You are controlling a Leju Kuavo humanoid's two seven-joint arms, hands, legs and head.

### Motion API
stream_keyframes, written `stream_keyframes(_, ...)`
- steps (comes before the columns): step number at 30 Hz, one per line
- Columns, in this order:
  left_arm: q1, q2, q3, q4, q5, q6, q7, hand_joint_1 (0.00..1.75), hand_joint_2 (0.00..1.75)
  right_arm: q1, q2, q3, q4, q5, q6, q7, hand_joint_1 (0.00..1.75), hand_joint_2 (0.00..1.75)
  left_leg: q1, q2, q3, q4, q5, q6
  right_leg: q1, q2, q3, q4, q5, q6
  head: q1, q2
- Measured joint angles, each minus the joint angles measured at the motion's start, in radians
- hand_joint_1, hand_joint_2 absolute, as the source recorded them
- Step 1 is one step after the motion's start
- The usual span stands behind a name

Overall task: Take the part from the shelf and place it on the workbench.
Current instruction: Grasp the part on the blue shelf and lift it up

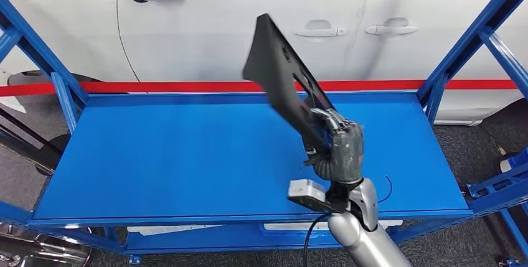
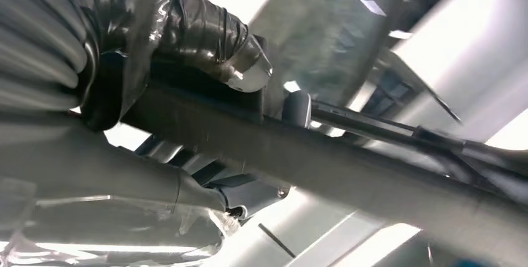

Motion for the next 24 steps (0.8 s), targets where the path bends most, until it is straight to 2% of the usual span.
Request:
stream_keyframes(1, 0.001, -0.003, 0.002, 0.000, -0.001, -0.015, -0.011, 0.00, 0.00, 0.021, -0.011, -0.001, -0.056, -0.044, 0.007, -0.038, 1.73, 1.75, 0.002, 0.001, 0.001, -0.003, 0.002, 0.007, -0.002, 0.000, -0.010, 0.024, -0.018, 0.005, 0.000, 0.000)
stream_keyframes(2, 0.001, -0.006, 0.004, 0.000, -0.003, -0.034, -0.023, 0.00, 0.00, 0.040, -0.020, -0.002, -0.107, -0.081, 0.018, -0.072, 1.73, 1.75, 0.002, 0.002, 0.001, -0.005, 0.002, 0.014, -0.004, 0.001, -0.031, 0.071, -0.047, 0.010, 0.000, 0.000)
stream_keyframes(4, 0.000, -0.009, 0.009, 0.000, -0.003, -0.068, -0.053, 0.00, 0.00, 0.070, -0.034, -0.002, -0.201, -0.146, 0.053, -0.133, 1.73, 1.75, 0.000, 0.003, 0.002, -0.005, 0.001, 0.021, -0.008, 0.001, -0.093, 0.202, -0.108, 0.017, 0.000, 0.000)
stream_keyframes(5, -0.001, -0.010, 0.012, 0.000, -0.001, -0.080, -0.068, 0.00, 0.00, 0.083, -0.040, 0.000, -0.243, -0.183, 0.077, -0.160, 1.73, 1.75, -0.001, 0.003, 0.002, -0.004, 0.000, 0.022, -0.009, 0.000, -0.119, 0.254, -0.124, 0.019, 0.000, 0.000)
stream_keyframes(6, -0.002, -0.012, 0.015, 0.000, 0.002, -0.087, -0.081, 0.00, 0.00, 0.092, -0.045, 0.003, -0.280, -0.227, 0.104, -0.183, 1.73, 1.75, -0.001, 0.003, 0.003, -0.004, -0.001, 0.022, -0.010, 0.000, -0.131, 0.275, -0.121, 0.021, 0.000, 0.000)
stream_keyframes(7, -0.003, -0.013, 0.019, 0.000, 0.006, -0.092, -0.090, 0.00, 0.00, 0.099, -0.051, 0.008, -0.315, -0.288, 0.141, -0.207, 1.73, 1.75, -0.001, 0.003, 0.005, -0.004, -0.002, 0.022, -0.012, 0.000, -0.125, 0.257, -0.099, 0.020, 0.000, 0.000)
stream_keyframes(9, -0.004, -0.017, 0.027, 0.000, 0.015, -0.095, -0.100, 0.00, 0.00, 0.103, -0.059, 0.019, -0.383, -0.461, 0.243, -0.244, 1.73, 1.75, -0.001, 0.002, 0.012, -0.004, -0.006, 0.017, -0.014, 0.000, -0.068, 0.133, -0.028, 0.016, 0.000, 0.000)
stream_keyframes(10, -0.005, -0.020, 0.034, 0.000, 0.022, -0.095, -0.101, 0.00, 0.00, 0.103, -0.060, 0.022, -0.416, -0.580, 0.317, -0.248, 1.73, 1.75, -0.002, 0.001, 0.014, -0.003, -0.008, 0.013, -0.012, 0.000, -0.037, 0.068, -0.003, 0.013, 0.000, 0.000)
stream_keyframes(11, -0.006, -0.022, 0.041, 0.000, 0.027, -0.094, -0.100, 0.00, 0.00, 0.101, -0.060, 0.022, -0.444, -0.703, 0.400, -0.237, 1.73, 1.75, -0.003, 0.001, 0.014, -0.002, -0.009, 0.008, -0.010, 0.001, -0.017, 0.025, 0.012, 0.010, 0.000, 0.000)
stream_keyframes(12, -0.007, -0.025, 0.049, 0.000, 0.032, -0.093, -0.097, 0.00, 0.00, 0.100, -0.060, 0.019, -0.467, -0.832, 0.495, -0.210, 1.73, 1.75, -0.004, 0.000, 0.013, -0.002, -0.008, 0.003, -0.008, 0.002, -0.008, 0.004, 0.014, 0.008, 0.000, 0.000)
stream_keyframes(15, -0.011, -0.033, 0.069, 0.000, 0.038, -0.090, -0.086, 0.00, 0.00, 0.098, -0.058, -0.009, -0.490, -1.105, 0.765, -0.108, 1.73, 1.75, -0.004, 0.000, 0.011, -0.001, -0.011, -0.014, -0.008, 0.002, -0.009, -0.002, 0.018, -0.003, 0.000, 0.000)
stream_keyframes(16, -0.011, -0.035, 0.074, 0.000, 0.038, -0.089, -0.085, 0.00, 0.00, 0.097, -0.057, -0.018, -0.487, -1.142, 0.837, -0.085, 1.73, 1.75, -0.003, 0.001, 0.005, 0.015, -0.028, -0.018, -0.010, 0.000, -0.011, -0.005, 0.022, -0.010, 0.000, 0.000)
stream_keyframes(17, -0.012, -0.038, 0.079, 0.000, 0.038, -0.088, -0.084, 0.00, 0.00, 0.098, -0.058, -0.026, -0.482, -1.159, 0.900, -0.070, 1.73, 1.75, -0.003, 0.001, -0.009, 0.050, -0.056, -0.021, -0.012, -0.002, -0.013, -0.007, 0.025, -0.016, 0.000, 0.000)
stream_keyframes(19, -0.012, -0.042, 0.087, 0.000, 0.035, -0.085, -0.082, 0.00, 0.00, 0.105, -0.058, -0.035, -0.467, -1.162, 0.990, -0.057, 1.73, 1.75, -0.003, 0.002, -0.056, 0.174, -0.134, -0.024, -0.009, -0.005, -0.021, -0.007, 0.031, -0.025, 0.000, 0.000)
stream_keyframes(20, -0.012, -0.043, 0.089, 0.000, 0.032, -0.083, -0.081, 0.00, 0.00, 0.112, -0.059, -0.037, -0.459, -1.152, 1.018, -0.056, 1.73, 1.75, -0.003, 0.002, -0.078, 0.235, -0.162, -0.025, -0.007, -0.007, -0.027, -0.005, 0.033, -0.028, 0.000, 0.000)
stream_keyframes(21, -0.012, -0.044, 0.090, 0.000, 0.029, -0.081, -0.080, 0.00, 0.00, 0.122, -0.059, -0.039, -0.452, -1.139, 1.036, -0.058, 1.73, 1.75, -0.003, 0.002, -0.088, 0.271, -0.174, -0.025, -0.005, -0.008, -0.032, -0.003, 0.036, -0.029, 0.000, 0.000)
stream_keyframes(22, -0.011, -0.045, 0.091, 0.000, 0.026, -0.079, -0.079, 0.00, 0.00, 0.133, -0.060, -0.041, -0.446, -1.123, 1.048, -0.061, 1.73, 1.75, -0.003, 0.002, -0.078, 0.267, -0.165, -0.024, -0.003, -0.009, -0.036, -0.001, 0.039, -0.030, 0.000, 0.000)
stream_keyframes(23, -0.011, -0.046, 0.093, 0.000, 0.025, -0.078, -0.078, 0.00, 0.00, 0.143, -0.062, -0.043, -0.441, -1.110, 1.056, -0.064, 1.73, 1.75, -0.004, 0.002, -0.048, 0.223, -0.140, -0.021, -0.002, -0.008, -0.040, 0.000, 0.042, -0.029, 0.000, 0.000)
stream_keyframes(24, -0.012, -0.046, 0.094, 0.000, 0.023, -0.078, -0.077, 0.00, 0.00, 0.152, -0.064, -0.045, -0.437, -1.099, 1.062, -0.066, 1.73, 1.75, -0.005, 0.002, -0.005, 0.152, -0.108, -0.016, -0.002, -0.008, -0.042, 0.000, 0.045, -0.027, 0.000, 0.000)
